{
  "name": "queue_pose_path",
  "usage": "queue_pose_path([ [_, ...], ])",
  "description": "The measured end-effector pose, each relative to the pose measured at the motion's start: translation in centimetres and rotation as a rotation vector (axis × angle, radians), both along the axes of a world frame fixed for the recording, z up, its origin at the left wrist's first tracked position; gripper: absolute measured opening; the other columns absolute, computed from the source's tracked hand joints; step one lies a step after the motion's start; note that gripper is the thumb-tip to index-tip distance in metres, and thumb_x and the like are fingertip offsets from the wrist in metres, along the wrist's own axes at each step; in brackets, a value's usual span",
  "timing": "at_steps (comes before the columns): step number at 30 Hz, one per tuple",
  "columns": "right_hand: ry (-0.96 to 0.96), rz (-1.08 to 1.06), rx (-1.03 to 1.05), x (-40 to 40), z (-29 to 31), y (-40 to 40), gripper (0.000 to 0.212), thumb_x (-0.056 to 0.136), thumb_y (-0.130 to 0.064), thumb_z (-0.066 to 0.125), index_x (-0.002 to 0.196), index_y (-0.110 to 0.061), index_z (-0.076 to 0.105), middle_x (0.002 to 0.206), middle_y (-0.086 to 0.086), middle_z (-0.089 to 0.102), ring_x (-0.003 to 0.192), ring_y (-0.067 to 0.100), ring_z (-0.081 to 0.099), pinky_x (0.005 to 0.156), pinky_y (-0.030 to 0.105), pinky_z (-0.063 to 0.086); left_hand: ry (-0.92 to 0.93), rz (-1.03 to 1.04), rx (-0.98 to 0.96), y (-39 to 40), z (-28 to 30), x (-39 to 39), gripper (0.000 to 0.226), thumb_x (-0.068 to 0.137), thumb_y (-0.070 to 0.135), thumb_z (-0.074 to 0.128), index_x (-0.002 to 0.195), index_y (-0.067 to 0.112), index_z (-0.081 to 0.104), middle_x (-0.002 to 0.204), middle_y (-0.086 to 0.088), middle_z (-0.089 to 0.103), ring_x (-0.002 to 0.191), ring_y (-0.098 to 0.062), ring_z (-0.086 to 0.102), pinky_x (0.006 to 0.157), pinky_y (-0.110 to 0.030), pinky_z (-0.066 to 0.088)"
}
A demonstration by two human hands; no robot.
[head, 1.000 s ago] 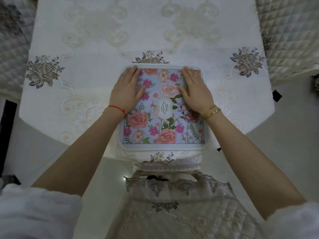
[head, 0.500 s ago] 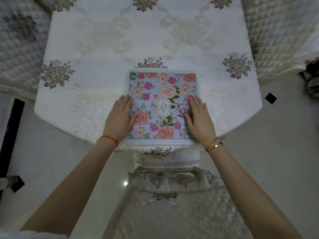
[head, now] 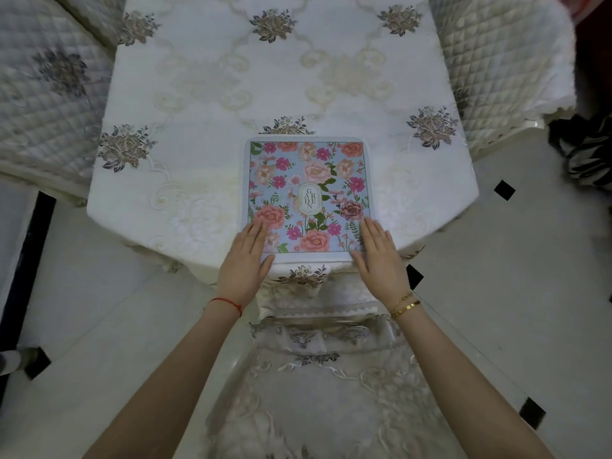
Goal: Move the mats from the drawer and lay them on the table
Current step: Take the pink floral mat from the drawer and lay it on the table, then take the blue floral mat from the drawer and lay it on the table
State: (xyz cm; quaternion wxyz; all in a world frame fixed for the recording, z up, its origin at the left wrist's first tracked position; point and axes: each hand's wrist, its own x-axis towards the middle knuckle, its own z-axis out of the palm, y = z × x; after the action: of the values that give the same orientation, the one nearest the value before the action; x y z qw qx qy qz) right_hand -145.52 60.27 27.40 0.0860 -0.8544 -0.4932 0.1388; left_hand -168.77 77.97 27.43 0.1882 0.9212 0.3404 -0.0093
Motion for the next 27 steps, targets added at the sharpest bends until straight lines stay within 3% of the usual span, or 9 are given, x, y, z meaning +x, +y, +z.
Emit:
queue_pose_path([
  [6, -0.004, -0.104, 0.069, 0.1, 2.3, -4.4, 0.049, 0.102, -0.026, 0.041, 0.146, -0.005, 0.032, 0.153, 0.011, 0.033, 0.145, 0.024, 0.023, 0.12, 0.035, 0.014, -0.06, 0.024, 0.029, -0.7, 1.6, -2.4, 0.051, 0.093, 0.018, 0.058, 0.139, 0.001, 0.044, 0.141, -0.019, 0.048, 0.131, -0.036, 0.044, 0.114, -0.045, 0.031],
  [12, 0.012, -0.214, 0.195, -1.3, 5.6, -9.3, 0.038, 0.096, -0.013, 0.052, 0.133, -0.003, 0.052, 0.134, 0.015, 0.056, 0.127, 0.03, 0.05, 0.11, 0.039, 0.037, -0.159, -0.065, 0.095, -2.4, 4.6, -2.9, 0.036, 0.088, 0.011, 0.063, 0.122, -0.001, 0.06, 0.117, -0.019, 0.064, 0.108, -0.036, 0.06, 0.095, -0.047, 0.05],
  [16, -0.016, -0.306, 0.241, -2.3, 7.2, -14.0, 0.033, 0.095, -0.013, 0.054, 0.127, -0.003, 0.056, 0.123, 0.014, 0.062, 0.113, 0.029, 0.058, 0.097, 0.037, 0.045, -0.194, -0.142, 0.129, -4.7, 6.9, -2.1, 0.032, 0.089, 0.01, 0.062, 0.12, 0.0, 0.061, 0.114, -0.017, 0.065, 0.104, -0.034, 0.061, 0.092, -0.046, 0.051],
  [19, -0.053, -0.376, 0.267, -2.8, 8.3, -18.1, 0.031, 0.095, -0.013, 0.056, 0.124, -0.005, 0.059, 0.12, 0.011, 0.064, 0.111, 0.027, 0.058, 0.095, 0.035, 0.046, -0.201, -0.202, 0.152, -7.1, 8.7, -0.8, 0.032, 0.09, 0.011, 0.063, 0.119, 0.0, 0.061, 0.112, -0.016, 0.066, 0.103, -0.034, 0.062, 0.089, -0.046, 0.052],
  [24, -0.09, -0.501, 0.386, -3.2, 10.1, -25.9, 0.027, 0.093, -0.008, 0.059, 0.119, -0.006, 0.061, 0.114, 0.01, 0.065, 0.105, 0.022, 0.056, 0.093, 0.016, 0.033, -0.222, -0.29, 0.17, -12.4, 11.3, 2.4, 0.028, 0.089, 0.011, 0.063, 0.116, 0.002, 0.063, 0.106, -0.016, 0.068, 0.095, -0.034, 0.063, 0.083, -0.043, 0.051],
  [27, -0.106, -0.571, 0.392, -2.9, 10.4, -31.8, 0.029, 0.094, -0.011, 0.057, 0.123, -0.006, 0.06, 0.117, 0.01, 0.064, 0.108, 0.024, 0.057, 0.095, 0.019, 0.035, -0.257, -0.337, 0.15, -17.0, 12.2, 4.8, 0.029, 0.09, 0.012, 0.061, 0.118, 0.006, 0.062, 0.108, -0.013, 0.067, 0.096, -0.031, 0.062, 0.082, -0.041, 0.051],
])
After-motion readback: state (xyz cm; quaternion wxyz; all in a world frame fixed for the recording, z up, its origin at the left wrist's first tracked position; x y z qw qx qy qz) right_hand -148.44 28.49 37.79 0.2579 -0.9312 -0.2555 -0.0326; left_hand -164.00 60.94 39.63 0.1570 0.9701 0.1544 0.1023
